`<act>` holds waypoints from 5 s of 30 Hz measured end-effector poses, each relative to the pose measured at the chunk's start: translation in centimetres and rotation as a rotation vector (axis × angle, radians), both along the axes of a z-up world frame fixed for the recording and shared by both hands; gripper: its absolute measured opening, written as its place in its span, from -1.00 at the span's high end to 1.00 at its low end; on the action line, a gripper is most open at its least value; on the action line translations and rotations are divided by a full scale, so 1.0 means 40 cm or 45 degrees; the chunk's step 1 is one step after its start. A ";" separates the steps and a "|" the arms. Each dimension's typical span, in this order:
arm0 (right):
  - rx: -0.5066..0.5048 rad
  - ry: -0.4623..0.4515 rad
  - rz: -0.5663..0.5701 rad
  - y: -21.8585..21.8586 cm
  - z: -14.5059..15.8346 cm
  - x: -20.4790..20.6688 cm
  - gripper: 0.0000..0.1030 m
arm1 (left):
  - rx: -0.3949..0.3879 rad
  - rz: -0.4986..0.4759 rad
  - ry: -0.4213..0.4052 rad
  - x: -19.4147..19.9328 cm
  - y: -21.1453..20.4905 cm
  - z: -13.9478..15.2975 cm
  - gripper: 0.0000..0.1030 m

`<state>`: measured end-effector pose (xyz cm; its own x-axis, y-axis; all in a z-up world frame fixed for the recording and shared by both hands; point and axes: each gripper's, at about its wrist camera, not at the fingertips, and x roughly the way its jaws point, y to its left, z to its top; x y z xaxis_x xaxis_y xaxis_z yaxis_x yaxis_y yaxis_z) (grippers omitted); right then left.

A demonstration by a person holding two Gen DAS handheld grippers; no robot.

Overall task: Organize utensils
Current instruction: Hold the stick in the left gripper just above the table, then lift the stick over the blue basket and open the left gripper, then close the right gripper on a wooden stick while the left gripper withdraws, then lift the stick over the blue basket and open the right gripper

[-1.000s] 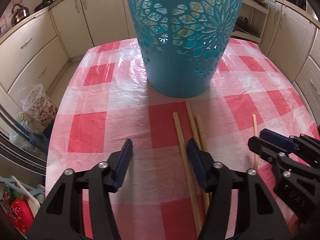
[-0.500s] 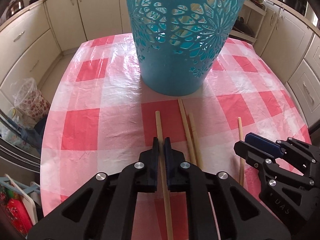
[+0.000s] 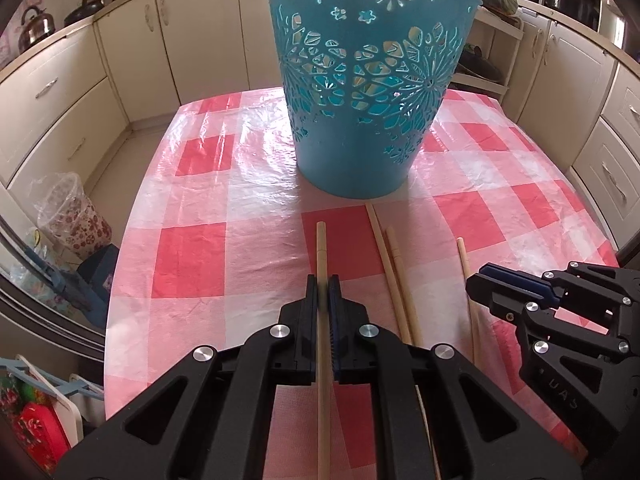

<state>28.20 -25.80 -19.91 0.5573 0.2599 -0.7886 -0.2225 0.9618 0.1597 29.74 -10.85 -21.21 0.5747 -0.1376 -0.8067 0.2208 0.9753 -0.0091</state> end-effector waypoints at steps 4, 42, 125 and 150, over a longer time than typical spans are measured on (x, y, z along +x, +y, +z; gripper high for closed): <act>-0.024 -0.001 0.004 0.006 0.001 -0.003 0.80 | 0.002 -0.004 -0.011 -0.003 -0.004 0.001 0.90; -0.052 0.037 0.072 0.008 -0.007 0.008 0.84 | -0.049 0.044 0.097 0.057 0.047 -0.032 0.90; -0.152 0.016 0.069 0.065 -0.018 0.015 0.71 | -0.198 0.380 -0.255 -0.004 0.196 0.033 -0.85; 0.269 -0.053 0.047 -0.041 0.098 -0.039 0.89 | -0.132 0.312 -0.126 0.026 0.153 -0.004 -0.85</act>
<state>26.65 -27.43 -15.98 0.5754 0.4381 -0.6906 -0.2678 0.8988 0.3471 30.78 -4.74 -21.37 0.6761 -0.0639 -0.7340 -0.0165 0.9947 -0.1018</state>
